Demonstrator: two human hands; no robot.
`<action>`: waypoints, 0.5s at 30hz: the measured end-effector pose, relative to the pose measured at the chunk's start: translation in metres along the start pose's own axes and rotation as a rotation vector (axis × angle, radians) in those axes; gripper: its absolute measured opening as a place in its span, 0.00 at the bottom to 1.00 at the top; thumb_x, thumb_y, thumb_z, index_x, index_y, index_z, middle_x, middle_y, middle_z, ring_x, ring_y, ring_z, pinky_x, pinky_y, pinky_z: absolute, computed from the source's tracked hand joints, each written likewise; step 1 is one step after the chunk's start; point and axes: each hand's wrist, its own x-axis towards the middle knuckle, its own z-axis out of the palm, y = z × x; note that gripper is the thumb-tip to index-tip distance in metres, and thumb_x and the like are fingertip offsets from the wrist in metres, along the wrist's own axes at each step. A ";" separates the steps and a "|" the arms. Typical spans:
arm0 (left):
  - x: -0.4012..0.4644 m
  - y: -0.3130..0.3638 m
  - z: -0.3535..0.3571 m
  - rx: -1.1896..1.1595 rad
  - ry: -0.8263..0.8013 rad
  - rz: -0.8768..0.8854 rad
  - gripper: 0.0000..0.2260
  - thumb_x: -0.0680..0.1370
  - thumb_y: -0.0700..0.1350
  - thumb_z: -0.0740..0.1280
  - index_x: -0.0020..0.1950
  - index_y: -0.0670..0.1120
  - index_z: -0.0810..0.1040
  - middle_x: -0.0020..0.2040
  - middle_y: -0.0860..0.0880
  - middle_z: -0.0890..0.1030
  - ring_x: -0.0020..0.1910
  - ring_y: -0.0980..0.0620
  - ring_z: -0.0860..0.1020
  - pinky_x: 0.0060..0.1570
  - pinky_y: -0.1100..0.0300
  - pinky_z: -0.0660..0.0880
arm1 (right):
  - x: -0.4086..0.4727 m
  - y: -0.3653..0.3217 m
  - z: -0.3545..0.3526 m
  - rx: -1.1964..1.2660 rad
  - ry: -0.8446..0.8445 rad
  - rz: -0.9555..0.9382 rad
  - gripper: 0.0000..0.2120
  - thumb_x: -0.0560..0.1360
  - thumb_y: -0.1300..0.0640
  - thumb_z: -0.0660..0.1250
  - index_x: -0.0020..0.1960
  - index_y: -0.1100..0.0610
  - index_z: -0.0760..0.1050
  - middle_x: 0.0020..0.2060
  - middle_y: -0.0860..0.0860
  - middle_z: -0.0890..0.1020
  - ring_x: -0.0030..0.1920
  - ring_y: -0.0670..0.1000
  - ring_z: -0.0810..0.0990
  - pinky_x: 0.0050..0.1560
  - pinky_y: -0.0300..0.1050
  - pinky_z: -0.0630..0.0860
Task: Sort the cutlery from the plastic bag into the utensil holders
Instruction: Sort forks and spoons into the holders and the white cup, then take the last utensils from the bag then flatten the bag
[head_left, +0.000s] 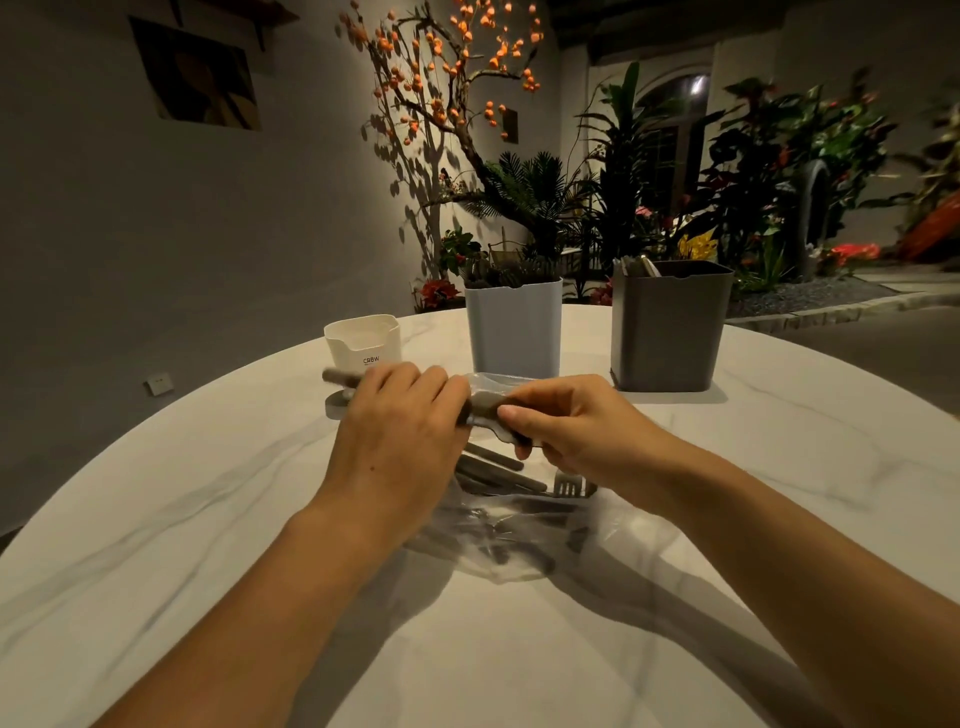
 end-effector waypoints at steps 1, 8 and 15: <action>-0.002 -0.002 0.000 -0.005 -0.010 0.002 0.04 0.76 0.46 0.70 0.46 0.46 0.77 0.40 0.46 0.80 0.37 0.47 0.75 0.45 0.46 0.78 | 0.000 0.000 0.000 -0.022 -0.004 0.006 0.10 0.80 0.54 0.66 0.56 0.55 0.84 0.35 0.50 0.82 0.27 0.41 0.73 0.28 0.33 0.69; 0.001 0.008 -0.016 -0.311 -0.244 -0.323 0.17 0.77 0.65 0.51 0.51 0.53 0.69 0.42 0.56 0.77 0.40 0.55 0.75 0.44 0.58 0.77 | 0.001 -0.012 -0.005 0.512 0.104 0.008 0.17 0.78 0.48 0.65 0.58 0.60 0.79 0.48 0.55 0.83 0.39 0.49 0.84 0.41 0.40 0.80; 0.014 0.014 -0.032 -1.312 -0.449 -0.724 0.13 0.84 0.50 0.59 0.46 0.46 0.78 0.33 0.48 0.75 0.29 0.54 0.69 0.30 0.61 0.67 | -0.001 -0.006 -0.002 0.421 0.064 -0.055 0.07 0.75 0.61 0.70 0.52 0.58 0.81 0.44 0.52 0.87 0.46 0.52 0.86 0.47 0.41 0.82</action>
